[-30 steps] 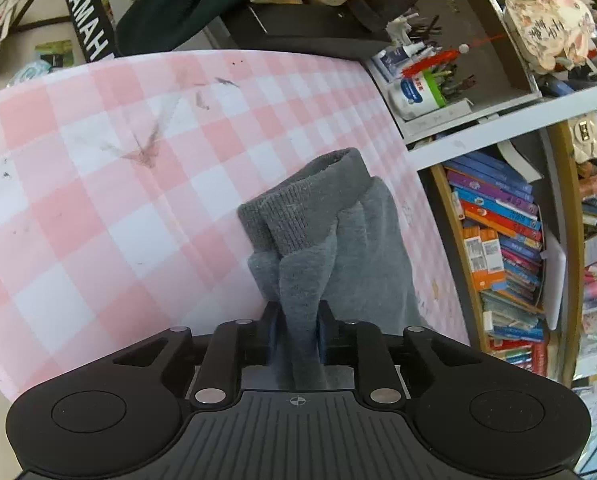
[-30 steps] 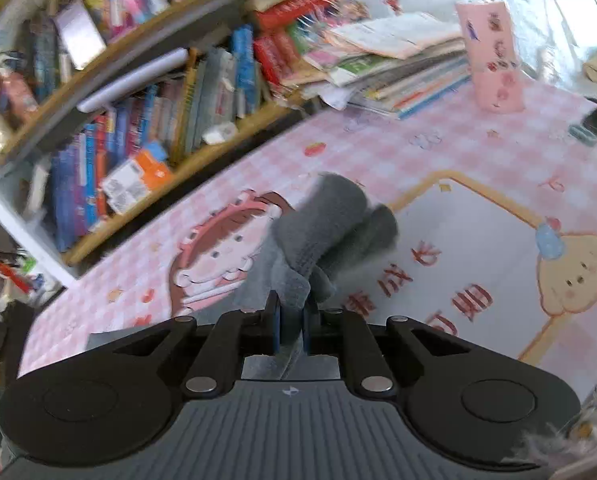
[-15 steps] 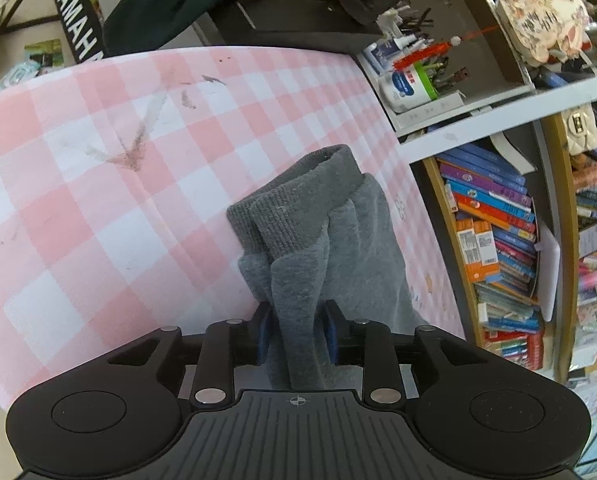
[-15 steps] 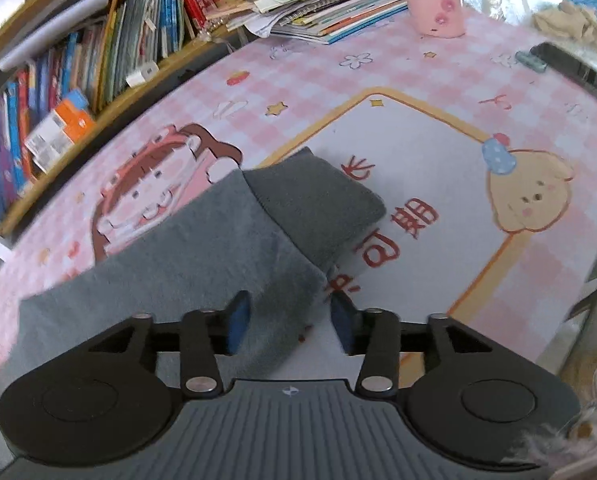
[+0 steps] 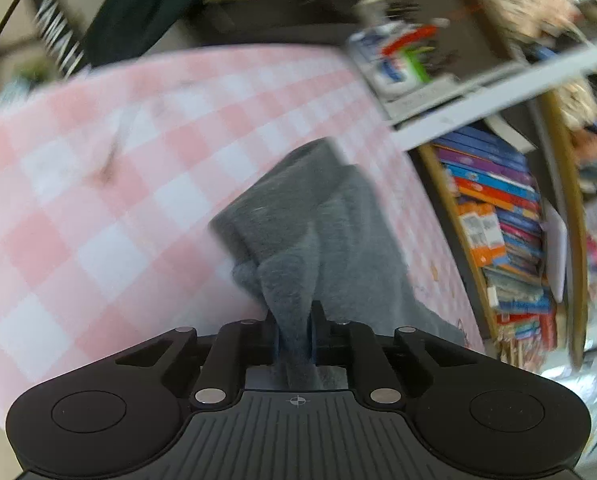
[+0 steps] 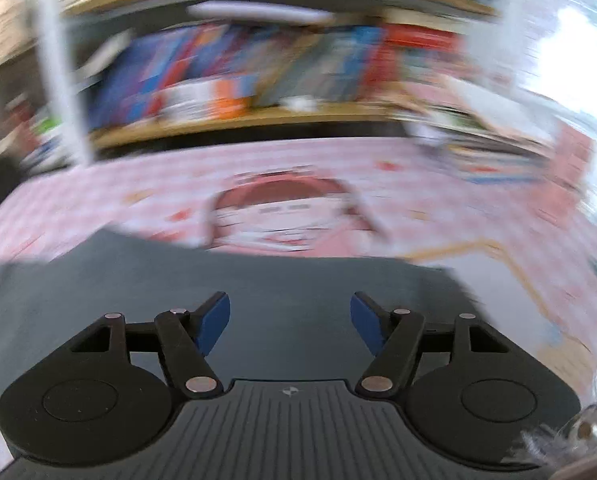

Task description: Fold clothes

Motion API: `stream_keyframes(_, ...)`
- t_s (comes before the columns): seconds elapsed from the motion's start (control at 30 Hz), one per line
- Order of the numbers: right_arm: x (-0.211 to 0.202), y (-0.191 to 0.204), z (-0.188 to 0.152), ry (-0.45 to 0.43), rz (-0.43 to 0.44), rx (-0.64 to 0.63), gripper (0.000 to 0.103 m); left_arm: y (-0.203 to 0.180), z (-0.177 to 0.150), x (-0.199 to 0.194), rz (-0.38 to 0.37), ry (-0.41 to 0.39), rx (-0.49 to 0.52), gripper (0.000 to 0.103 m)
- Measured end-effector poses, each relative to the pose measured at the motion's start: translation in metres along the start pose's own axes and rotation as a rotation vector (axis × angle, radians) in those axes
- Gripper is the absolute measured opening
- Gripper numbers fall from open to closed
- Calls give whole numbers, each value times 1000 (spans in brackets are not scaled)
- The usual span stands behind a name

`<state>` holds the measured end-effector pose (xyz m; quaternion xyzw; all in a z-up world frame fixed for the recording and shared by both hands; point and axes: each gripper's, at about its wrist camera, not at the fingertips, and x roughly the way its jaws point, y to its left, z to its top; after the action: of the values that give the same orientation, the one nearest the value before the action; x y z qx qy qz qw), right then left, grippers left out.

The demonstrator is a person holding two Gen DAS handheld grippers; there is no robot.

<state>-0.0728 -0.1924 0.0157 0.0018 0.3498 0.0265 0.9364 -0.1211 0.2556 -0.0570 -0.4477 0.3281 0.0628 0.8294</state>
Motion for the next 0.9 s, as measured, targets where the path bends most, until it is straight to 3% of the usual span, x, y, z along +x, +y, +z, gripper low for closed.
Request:
stream_keyframes(0.13,23,39,3,62,118,-149,68,-37,-5,-22,-82,-79,203,11)
stream_keyframes(0.33,48,91,0,114,232,-330,68,7,-2,-1,22,16,-25,12)
stream_keyframes(0.4,51,105,-1,123,247,-370,68,15,-3,2,26,27,-80,18)
stream_keyframes(0.53,54,124,-4,132,249,-389,68,18,-2,7,21,31,-97,25)
stream_keyframes(0.9,51,146,-28,181,241,-469,70,26,0,14,-22,27,-156,27)
